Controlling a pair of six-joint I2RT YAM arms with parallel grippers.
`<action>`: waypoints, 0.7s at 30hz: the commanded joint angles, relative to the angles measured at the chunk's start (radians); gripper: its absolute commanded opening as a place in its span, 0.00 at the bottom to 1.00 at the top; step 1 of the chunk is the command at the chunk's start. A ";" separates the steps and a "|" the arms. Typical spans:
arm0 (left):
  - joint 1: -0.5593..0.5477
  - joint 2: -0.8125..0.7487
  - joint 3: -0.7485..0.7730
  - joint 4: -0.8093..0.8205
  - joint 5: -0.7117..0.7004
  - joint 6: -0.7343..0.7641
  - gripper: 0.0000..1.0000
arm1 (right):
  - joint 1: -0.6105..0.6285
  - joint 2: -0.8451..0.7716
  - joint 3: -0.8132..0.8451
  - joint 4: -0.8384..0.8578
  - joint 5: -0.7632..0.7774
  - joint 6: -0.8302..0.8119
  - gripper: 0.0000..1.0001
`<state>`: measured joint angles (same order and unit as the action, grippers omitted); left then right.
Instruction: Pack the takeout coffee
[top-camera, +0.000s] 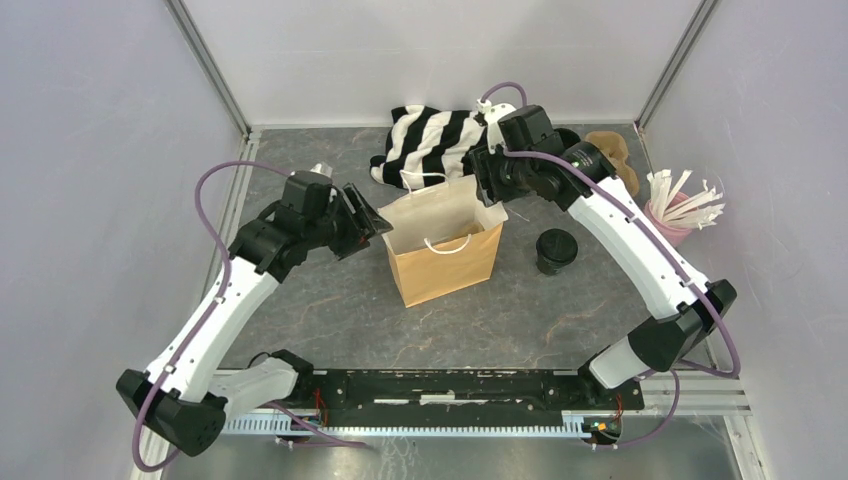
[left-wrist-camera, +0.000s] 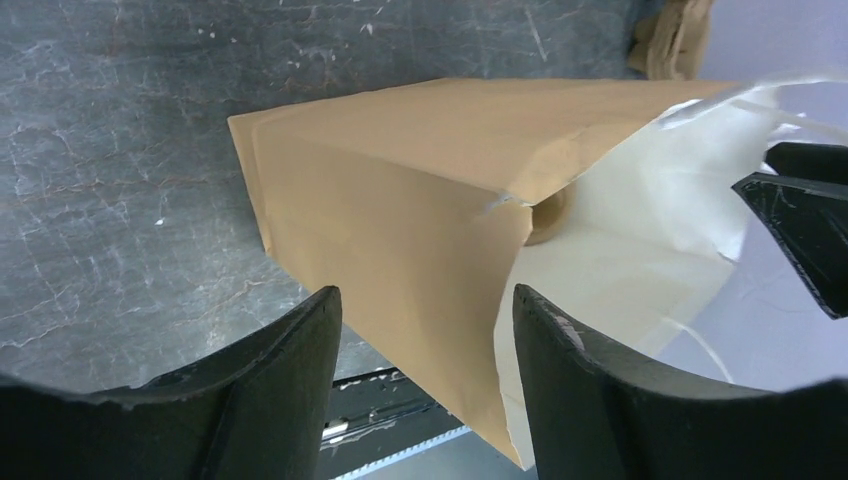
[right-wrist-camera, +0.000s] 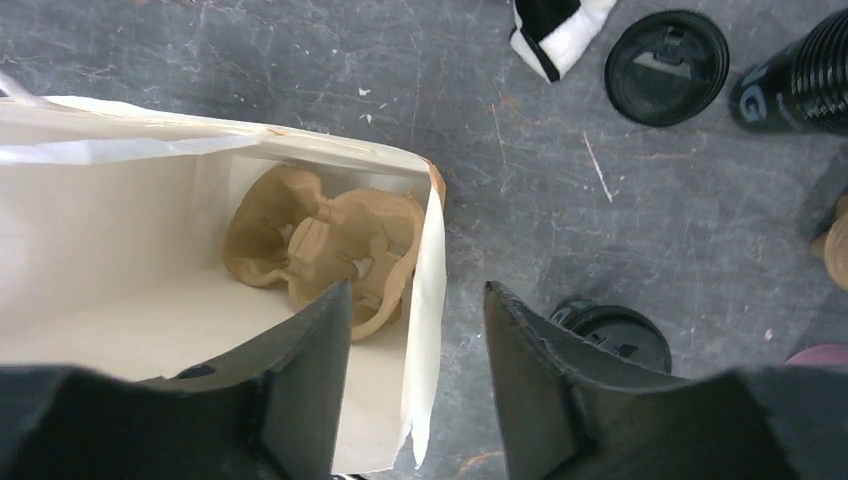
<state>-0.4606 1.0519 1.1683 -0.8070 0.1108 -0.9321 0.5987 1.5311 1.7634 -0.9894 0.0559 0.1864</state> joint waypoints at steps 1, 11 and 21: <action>-0.047 0.033 0.065 -0.016 -0.076 0.019 0.68 | 0.008 -0.008 -0.029 0.019 0.053 -0.024 0.50; -0.081 0.093 0.205 -0.056 -0.176 0.131 0.17 | 0.023 -0.040 -0.031 0.042 0.036 0.018 0.00; -0.081 0.117 0.440 -0.144 -0.157 0.167 0.02 | 0.025 -0.091 0.140 -0.025 -0.050 0.168 0.00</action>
<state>-0.5392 1.1614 1.4860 -0.9192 -0.0261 -0.8192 0.6178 1.4921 1.8107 -0.9962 0.0402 0.2638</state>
